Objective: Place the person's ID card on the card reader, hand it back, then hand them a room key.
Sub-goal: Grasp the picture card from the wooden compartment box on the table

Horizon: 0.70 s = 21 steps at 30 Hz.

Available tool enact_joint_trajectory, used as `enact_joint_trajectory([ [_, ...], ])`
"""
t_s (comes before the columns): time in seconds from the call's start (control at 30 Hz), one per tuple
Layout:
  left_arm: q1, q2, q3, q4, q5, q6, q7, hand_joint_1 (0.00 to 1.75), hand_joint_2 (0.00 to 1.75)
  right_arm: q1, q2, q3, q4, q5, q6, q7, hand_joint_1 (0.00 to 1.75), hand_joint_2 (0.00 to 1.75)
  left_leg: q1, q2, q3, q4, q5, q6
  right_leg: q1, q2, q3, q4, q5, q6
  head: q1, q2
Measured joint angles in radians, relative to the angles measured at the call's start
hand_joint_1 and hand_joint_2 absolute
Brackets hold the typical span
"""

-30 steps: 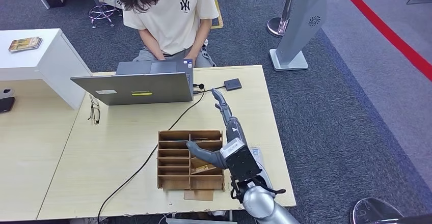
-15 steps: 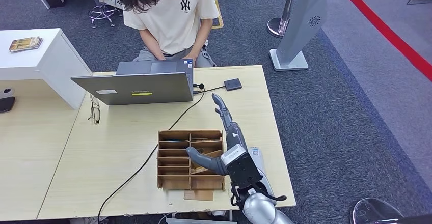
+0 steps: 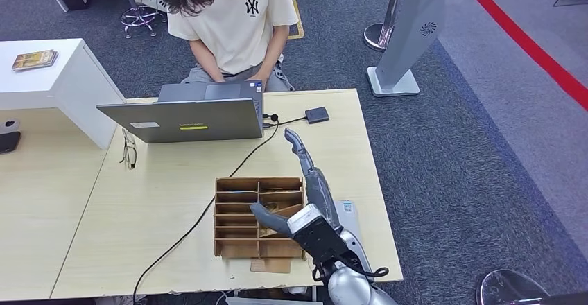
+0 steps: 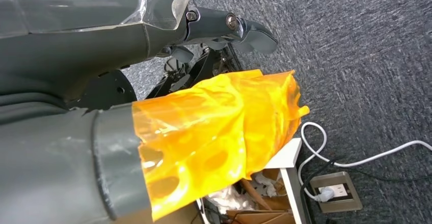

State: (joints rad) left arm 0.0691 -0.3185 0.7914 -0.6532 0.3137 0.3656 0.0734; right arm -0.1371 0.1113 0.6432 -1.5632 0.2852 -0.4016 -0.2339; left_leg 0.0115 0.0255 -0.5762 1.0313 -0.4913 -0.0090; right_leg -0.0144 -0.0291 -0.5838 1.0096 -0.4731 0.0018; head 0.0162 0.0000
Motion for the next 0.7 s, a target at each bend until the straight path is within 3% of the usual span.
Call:
enact_joint_trajectory([
  [0.3,0.008,0.000,-0.023,-0.009,0.015,0.004,0.008,0.00,0.00,-0.042,-0.011,0.011,0.046,0.057,-0.010,0.001,0.00,1.75,0.000,0.000,0.000,0.000,0.000,0.000,0.000,0.000,0.000,0.000,0.000,0.000,0.000,0.000],
  [0.57,0.041,-0.001,-0.042,-0.025,-0.006,0.001,0.023,0.00,0.00,-0.059,-0.025,0.025,0.091,0.278,-0.065,0.064,0.00,1.75,0.000,0.000,0.000,0.000,0.000,0.000,0.000,0.000,0.000,0.000,0.000,0.000,0.000,0.000],
  [0.6,0.043,-0.001,-0.043,-0.027,-0.011,0.001,0.026,0.00,0.00,-0.061,-0.027,0.030,0.098,0.305,-0.066,0.075,0.04,1.75,0.000,0.000,0.000,0.000,0.000,0.000,0.000,0.000,0.000,0.000,0.000,0.000,0.000,0.000],
  [0.63,0.044,-0.001,-0.043,-0.027,-0.016,-0.001,0.029,0.00,0.00,-0.063,-0.029,0.033,0.105,0.325,-0.066,0.084,0.22,1.75,0.000,0.000,0.000,0.000,0.000,0.000,0.000,0.000,0.000,0.000,0.000,0.000,0.000,0.000],
  [0.67,0.045,-0.001,-0.043,-0.028,-0.020,-0.002,0.031,0.00,0.00,-0.065,-0.030,0.036,0.111,0.339,-0.067,0.091,0.47,1.75,0.000,0.000,0.000,0.000,0.000,0.000,0.000,0.000,0.000,0.000,0.000,0.000,0.000,0.000],
  [0.7,0.045,-0.001,-0.043,-0.029,-0.023,-0.003,0.032,0.00,0.00,-0.066,-0.031,0.039,0.117,0.349,-0.069,0.097,0.84,1.75,0.000,0.000,0.000,0.000,0.000,0.000,0.000,0.000,0.000,0.000,0.000,0.000,0.000,0.000],
])
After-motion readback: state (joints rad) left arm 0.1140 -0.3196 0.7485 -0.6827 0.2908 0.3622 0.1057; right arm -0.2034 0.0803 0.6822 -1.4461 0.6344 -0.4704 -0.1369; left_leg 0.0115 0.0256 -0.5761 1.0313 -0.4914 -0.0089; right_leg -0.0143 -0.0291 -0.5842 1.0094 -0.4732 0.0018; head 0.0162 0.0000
